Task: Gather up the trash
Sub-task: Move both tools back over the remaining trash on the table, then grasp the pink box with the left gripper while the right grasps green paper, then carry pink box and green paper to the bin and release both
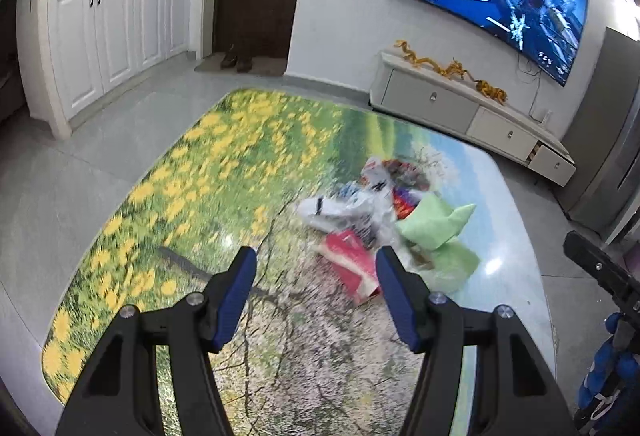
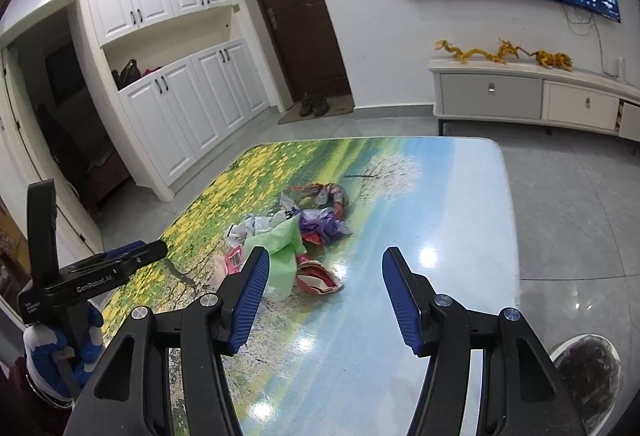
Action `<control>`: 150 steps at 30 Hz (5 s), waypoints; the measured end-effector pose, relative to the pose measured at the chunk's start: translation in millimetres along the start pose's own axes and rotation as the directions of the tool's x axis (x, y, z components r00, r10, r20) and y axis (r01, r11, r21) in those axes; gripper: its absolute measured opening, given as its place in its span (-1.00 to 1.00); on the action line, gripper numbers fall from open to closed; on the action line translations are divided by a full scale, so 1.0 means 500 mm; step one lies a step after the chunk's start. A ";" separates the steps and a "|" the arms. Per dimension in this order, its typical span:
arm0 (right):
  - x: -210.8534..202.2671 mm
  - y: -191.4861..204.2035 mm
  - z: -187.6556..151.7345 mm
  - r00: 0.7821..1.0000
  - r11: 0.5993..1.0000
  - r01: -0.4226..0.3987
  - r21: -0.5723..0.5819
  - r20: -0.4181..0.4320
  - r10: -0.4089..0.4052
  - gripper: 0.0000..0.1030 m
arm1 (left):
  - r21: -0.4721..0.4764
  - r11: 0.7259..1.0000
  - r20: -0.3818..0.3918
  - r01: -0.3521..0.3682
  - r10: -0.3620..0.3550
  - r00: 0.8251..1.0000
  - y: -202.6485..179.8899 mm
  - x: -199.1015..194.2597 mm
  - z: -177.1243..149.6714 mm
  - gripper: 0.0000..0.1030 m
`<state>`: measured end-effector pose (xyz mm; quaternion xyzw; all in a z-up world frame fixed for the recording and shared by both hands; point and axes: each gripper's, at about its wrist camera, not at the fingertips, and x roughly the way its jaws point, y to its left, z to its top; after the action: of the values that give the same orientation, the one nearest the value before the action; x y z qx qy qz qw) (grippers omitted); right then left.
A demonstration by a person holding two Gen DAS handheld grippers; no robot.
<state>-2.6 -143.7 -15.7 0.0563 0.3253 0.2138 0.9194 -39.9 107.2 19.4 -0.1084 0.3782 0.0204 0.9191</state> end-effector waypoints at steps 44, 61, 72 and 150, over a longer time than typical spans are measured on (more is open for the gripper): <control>0.273 0.022 0.012 0.968 0.991 -0.130 0.014 -0.213 0.130 -0.22 | -0.070 0.972 -0.189 0.225 -0.235 0.953 -0.031 0.207 0.002 0.17; 0.157 0.025 0.037 0.987 0.990 -0.143 0.012 -0.079 0.143 -0.24 | 0.032 0.983 -0.204 0.178 -0.168 0.964 -0.066 0.180 -0.036 -0.37; 0.078 0.044 0.019 0.990 0.991 -0.134 0.010 -0.041 0.134 -0.25 | 0.008 0.988 -0.142 0.155 -0.152 0.978 -0.023 0.112 -0.059 -0.44; -0.291 -0.639 -0.337 0.869 0.662 0.456 0.595 -0.138 -0.475 0.15 | 0.405 0.602 -0.538 0.688 -0.452 0.712 -1.011 0.197 -0.229 -0.17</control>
<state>-95.3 -500.4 -141.5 0.2679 0.3664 -0.1454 0.8791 11.8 -415.1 -35.5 0.0579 0.4797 -0.4183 0.7691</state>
